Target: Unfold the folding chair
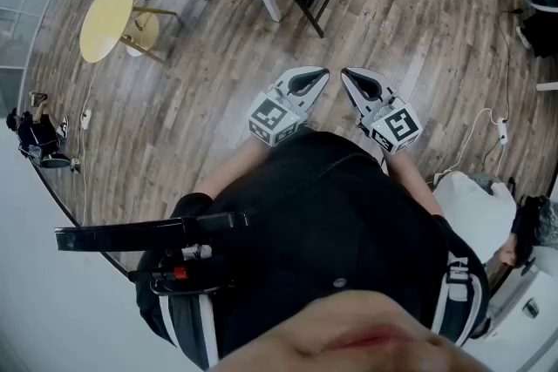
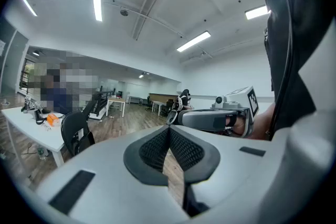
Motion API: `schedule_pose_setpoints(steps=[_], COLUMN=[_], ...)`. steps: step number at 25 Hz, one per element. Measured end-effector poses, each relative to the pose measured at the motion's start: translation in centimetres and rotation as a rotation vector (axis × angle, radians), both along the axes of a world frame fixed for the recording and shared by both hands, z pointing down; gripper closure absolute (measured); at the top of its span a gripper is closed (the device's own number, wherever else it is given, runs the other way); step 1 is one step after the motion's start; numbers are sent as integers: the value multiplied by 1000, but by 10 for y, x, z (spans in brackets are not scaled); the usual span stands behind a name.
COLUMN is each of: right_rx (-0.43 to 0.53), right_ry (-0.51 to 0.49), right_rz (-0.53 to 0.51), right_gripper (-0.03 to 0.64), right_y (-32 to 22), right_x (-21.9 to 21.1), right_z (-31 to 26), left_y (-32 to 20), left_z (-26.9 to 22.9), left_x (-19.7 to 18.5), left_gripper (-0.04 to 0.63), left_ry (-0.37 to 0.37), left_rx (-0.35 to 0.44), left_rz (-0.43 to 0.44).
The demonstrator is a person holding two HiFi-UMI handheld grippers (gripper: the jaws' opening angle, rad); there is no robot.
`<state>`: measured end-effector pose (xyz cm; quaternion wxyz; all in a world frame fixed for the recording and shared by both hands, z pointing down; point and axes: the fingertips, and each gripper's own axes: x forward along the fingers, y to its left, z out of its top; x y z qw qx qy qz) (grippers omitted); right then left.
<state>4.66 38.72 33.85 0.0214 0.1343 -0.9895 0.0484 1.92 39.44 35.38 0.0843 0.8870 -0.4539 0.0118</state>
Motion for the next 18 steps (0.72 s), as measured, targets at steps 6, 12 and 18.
schedule_pose_setpoints(steps=[6,12,18], right_rx=[-3,-3,-12], right_ry=[9,10,-9], right_rz=[-14,-33,-40], right_gripper=[607,607,607], right_y=[4,7,13], right_x=[-6,-12,-14], right_z=[2,-2,2], left_y=[5,5,10], left_z=[4,2,0], left_x=[-3,-8,-16], left_gripper=[591,591,591], left_ry=[6,4,-8], left_rx=[-24,-31,11], left_rz=[-4,-16,-50])
